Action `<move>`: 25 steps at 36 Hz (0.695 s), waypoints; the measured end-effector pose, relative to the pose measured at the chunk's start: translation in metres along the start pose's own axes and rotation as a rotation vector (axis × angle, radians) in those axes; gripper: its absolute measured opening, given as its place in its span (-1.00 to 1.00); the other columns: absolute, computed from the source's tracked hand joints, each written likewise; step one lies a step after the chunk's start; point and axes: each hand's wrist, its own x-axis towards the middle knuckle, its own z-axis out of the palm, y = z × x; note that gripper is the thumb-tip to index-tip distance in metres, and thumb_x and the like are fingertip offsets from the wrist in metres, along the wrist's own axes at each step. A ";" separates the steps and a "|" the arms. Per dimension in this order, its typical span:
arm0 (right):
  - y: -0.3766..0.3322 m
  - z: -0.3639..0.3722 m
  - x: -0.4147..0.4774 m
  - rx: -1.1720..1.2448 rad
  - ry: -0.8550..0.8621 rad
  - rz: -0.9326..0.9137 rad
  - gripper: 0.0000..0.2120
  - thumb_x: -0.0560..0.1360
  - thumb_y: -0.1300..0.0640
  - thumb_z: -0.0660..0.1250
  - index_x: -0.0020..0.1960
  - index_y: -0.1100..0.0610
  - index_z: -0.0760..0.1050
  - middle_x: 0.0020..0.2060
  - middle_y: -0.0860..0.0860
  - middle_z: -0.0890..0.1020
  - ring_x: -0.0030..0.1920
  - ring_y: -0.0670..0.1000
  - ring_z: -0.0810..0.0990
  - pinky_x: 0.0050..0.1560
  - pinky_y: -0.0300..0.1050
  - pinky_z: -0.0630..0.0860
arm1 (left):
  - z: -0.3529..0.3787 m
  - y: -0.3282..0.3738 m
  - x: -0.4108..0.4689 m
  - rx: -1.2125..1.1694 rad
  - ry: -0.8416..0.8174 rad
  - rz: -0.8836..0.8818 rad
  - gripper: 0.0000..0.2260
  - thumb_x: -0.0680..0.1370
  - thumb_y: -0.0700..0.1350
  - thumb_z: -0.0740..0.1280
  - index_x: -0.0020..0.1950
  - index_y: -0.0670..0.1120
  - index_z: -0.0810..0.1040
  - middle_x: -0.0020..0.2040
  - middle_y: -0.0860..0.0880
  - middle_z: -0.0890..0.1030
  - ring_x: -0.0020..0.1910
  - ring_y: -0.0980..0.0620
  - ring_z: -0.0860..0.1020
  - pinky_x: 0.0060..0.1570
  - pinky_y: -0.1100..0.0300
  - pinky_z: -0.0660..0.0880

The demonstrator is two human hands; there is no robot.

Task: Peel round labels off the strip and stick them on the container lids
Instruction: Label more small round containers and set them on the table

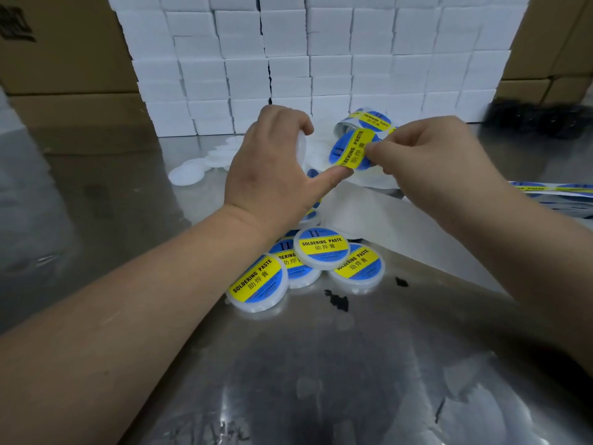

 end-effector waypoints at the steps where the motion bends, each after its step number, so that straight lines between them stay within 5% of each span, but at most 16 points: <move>1: 0.002 0.001 0.000 0.001 0.017 -0.025 -0.70 0.41 0.09 0.29 -0.14 0.37 0.52 -0.43 0.13 0.33 -0.44 -0.02 0.23 -0.40 -0.21 0.19 | 0.003 -0.002 0.001 0.010 -0.014 -0.026 -0.53 0.33 0.08 0.47 0.07 -0.17 0.46 0.00 -0.05 0.41 -0.01 -0.03 0.44 -0.20 0.33 0.18; 4: 0.002 0.001 -0.002 0.013 0.083 -0.102 -0.71 0.43 0.09 0.27 -0.17 0.36 0.53 -0.42 0.26 0.33 -0.47 -0.05 0.25 -0.50 -0.19 0.14 | 0.010 -0.008 0.002 0.063 -0.085 -0.157 -0.60 0.40 0.08 0.40 0.11 -0.08 0.39 0.01 0.08 0.28 -0.03 0.08 0.34 -0.21 0.35 0.11; 8: 0.000 0.000 -0.002 0.095 0.092 -0.136 -0.75 0.46 0.07 0.28 -0.23 0.26 0.55 -0.29 0.31 0.50 -0.45 -0.07 0.32 -0.39 -0.20 0.29 | 0.006 -0.011 0.004 -0.182 -0.106 -0.294 -0.88 0.56 -0.14 0.14 0.05 -0.12 0.38 0.05 -0.08 0.37 0.01 -0.05 0.35 -0.13 0.23 0.18; 12: 0.000 0.005 -0.006 0.141 0.008 -0.148 -0.79 0.47 0.07 0.29 -0.29 0.14 0.52 -0.30 0.26 0.50 -0.51 -0.14 0.27 -0.52 -0.27 0.24 | 0.007 -0.010 0.015 -0.544 -0.108 -0.661 -0.77 0.58 -0.16 0.06 0.07 -0.01 0.49 0.03 0.05 0.38 -0.08 0.11 0.37 -0.16 0.22 0.33; 17: 0.002 0.005 -0.006 0.117 -0.063 -0.175 -0.78 0.47 0.10 0.29 -0.35 0.04 0.51 -0.30 0.15 0.51 -0.52 -0.15 0.30 -0.55 -0.38 0.21 | 0.010 -0.005 0.018 -0.789 -0.200 -0.844 -0.75 0.54 -0.31 0.17 0.17 -0.11 0.47 0.12 -0.14 0.56 0.12 -0.09 0.53 0.15 0.03 0.48; 21: 0.002 0.006 -0.007 0.061 -0.091 -0.174 -0.74 0.47 0.10 0.28 -0.39 -0.07 0.49 -0.30 0.09 0.56 -0.47 -0.17 0.36 -0.53 -0.38 0.24 | 0.009 -0.001 0.017 -1.003 -0.241 -0.831 -0.88 0.58 -0.26 0.20 0.02 -0.14 0.51 -0.13 -0.10 0.62 -0.17 0.00 0.59 -0.14 0.17 0.56; 25: 0.001 0.006 -0.007 0.036 -0.097 -0.161 -0.77 0.47 0.09 0.28 -0.36 -0.06 0.49 -0.28 0.12 0.62 -0.48 -0.20 0.38 -0.51 -0.37 0.26 | 0.007 0.002 0.017 -1.055 -0.282 -0.843 -0.82 0.60 -0.24 0.13 0.14 -0.13 0.46 0.00 -0.15 0.59 -0.13 -0.03 0.59 -0.23 0.15 0.60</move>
